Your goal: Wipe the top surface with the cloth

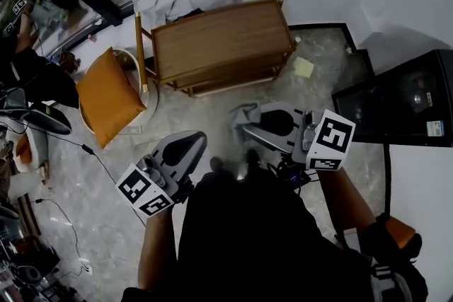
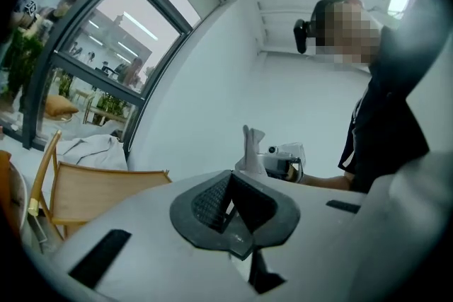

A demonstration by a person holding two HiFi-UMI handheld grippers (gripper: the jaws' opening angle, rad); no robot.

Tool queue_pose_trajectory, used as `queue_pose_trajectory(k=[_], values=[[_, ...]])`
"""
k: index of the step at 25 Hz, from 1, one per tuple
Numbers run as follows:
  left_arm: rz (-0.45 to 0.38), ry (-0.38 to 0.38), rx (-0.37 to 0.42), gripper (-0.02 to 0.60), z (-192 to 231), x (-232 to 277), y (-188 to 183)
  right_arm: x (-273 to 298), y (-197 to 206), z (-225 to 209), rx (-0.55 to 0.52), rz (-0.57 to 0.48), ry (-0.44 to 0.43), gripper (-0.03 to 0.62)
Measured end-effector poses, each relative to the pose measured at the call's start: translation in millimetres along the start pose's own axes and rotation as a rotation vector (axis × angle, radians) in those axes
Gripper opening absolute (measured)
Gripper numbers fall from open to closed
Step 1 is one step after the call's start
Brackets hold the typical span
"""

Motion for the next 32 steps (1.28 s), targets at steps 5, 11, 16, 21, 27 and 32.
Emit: queue_pose_trajectory(k=[5, 11, 16, 21, 27, 32], values=[[-0.030, 0.029, 0.034, 0.012, 10.5, -1.1, -11.1, 3.2, -10.9, 6.7, -0.038, -0.019, 0.051, 0.034], [-0.069, 0.007, 0.070, 0.012, 12.8, -32.0, -21.0, 28.0, -11.3, 29.5, -0.088, -0.001, 0.090, 0.034], [-0.060, -0.024, 0.079, 0.012, 19.5, -55.4, -14.1, 54.0, -12.3, 38.4, -0.131, 0.044, 0.072, 0.034], [-0.058, -0.022, 0.072, 0.012, 19.5, -69.4, -11.4, 67.9, -5.1, 43.6, -0.114, 0.051, 0.066, 0.034], [-0.049, -0.005, 0.094, 0.012, 18.7, -74.4, -15.1, 74.5, -6.6, 46.8, -0.119, 0.041, 0.068, 0.034], [-0.045, 0.013, 0.086, 0.012, 17.5, -76.3, -14.5, 77.2, -6.4, 48.1, -0.124, 0.038, 0.081, 0.034]])
Point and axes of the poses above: the fingertips, and each gripper's own axes: x forward along the fingers, z to its left, y out of its underside, the point moved 6 cm from there along -x, backward along the fingers, and after that the axes turned 13 degrees about x, right-handed, at the moved point
